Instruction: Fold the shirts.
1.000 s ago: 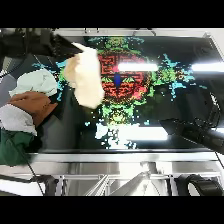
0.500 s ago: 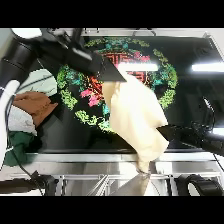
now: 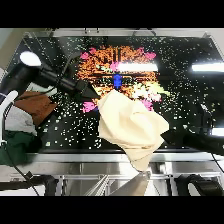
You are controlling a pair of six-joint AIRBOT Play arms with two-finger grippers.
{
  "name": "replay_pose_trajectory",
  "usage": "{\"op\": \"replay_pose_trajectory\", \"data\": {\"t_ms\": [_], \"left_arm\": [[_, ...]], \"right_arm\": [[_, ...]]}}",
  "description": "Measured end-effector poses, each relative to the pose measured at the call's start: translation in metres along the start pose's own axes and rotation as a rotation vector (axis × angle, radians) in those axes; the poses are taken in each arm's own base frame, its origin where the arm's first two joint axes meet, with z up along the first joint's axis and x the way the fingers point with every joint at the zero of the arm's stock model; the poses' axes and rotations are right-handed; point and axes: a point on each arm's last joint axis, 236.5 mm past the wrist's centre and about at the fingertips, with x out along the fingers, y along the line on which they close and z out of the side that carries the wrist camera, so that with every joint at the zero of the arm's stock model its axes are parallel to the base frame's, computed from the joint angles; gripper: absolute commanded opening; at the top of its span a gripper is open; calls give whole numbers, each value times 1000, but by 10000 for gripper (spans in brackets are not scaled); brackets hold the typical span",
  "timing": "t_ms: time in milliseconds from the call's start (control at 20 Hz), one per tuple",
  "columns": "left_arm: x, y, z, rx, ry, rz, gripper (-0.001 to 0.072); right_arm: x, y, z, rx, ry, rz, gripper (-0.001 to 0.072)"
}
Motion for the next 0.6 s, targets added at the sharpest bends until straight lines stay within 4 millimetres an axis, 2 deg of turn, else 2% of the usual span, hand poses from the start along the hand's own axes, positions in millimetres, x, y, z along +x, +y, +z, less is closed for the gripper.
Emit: {"op": "replay_pose_trajectory", "data": {"t_ms": [200,300,400,600], "left_arm": [[13,53,-18,-149,-22,12,720],[28,72,-28,-189,-8,12,716],[48,84,-38,-209,34,4,708],[93,97,-59,-222,143,-5,708]], "right_arm": [[18,-51,10,174,51,-93,635],[31,-65,15,222,81,-64,626],[47,-69,20,251,107,9,343],[78,-68,23,280,172,136,348]]}}
